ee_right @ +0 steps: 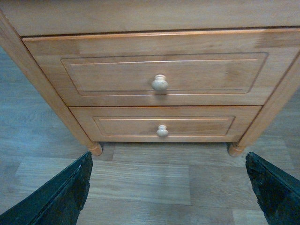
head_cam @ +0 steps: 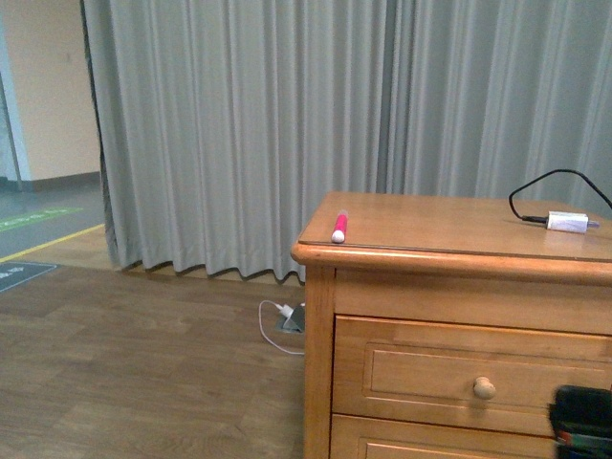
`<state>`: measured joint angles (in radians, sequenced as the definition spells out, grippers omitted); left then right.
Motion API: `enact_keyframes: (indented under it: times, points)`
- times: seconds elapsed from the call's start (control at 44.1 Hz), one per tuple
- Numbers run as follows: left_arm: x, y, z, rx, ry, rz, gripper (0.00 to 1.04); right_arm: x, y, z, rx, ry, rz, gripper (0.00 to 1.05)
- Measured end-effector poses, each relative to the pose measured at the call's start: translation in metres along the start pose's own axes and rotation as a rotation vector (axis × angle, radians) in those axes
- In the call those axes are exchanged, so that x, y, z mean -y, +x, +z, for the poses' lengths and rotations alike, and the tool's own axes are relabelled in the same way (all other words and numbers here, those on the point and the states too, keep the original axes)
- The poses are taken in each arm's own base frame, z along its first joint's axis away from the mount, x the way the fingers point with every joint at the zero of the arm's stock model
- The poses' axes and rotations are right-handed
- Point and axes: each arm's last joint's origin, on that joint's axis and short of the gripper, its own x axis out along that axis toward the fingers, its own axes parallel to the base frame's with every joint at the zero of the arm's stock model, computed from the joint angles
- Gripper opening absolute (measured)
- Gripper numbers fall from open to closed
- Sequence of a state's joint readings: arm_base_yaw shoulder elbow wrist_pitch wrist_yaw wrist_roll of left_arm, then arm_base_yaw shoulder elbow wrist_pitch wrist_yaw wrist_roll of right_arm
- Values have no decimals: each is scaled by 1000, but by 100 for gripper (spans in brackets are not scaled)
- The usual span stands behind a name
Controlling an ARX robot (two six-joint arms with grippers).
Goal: Place pink marker in drawer with both arms
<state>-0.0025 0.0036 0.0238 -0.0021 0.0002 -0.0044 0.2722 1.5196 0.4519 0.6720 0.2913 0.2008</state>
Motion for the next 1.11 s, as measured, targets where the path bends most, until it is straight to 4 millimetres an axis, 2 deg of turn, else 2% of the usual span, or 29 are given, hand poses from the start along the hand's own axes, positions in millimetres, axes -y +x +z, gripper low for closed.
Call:
enact_keyframes:
  times: [0.317,0.453,0.589,0.816,1.111]
  points:
    - [0,0,0,0,0,0,99,-32,107,-4,-20,-32,-9,96]
    - [0,0,0,0,0,0,99,-37,144,-1,-1,-44,-28,96]
    - [0,0,0,0,0,0,99,-33,177,-3,1,-41,-67,96]
    - [0,0,0,0,0,0,99,-26,201,-9,-8,-44,-91,96]
    - [0,0,0,0,0,0,99,-21,209,-18,-29,-54,-100,96]
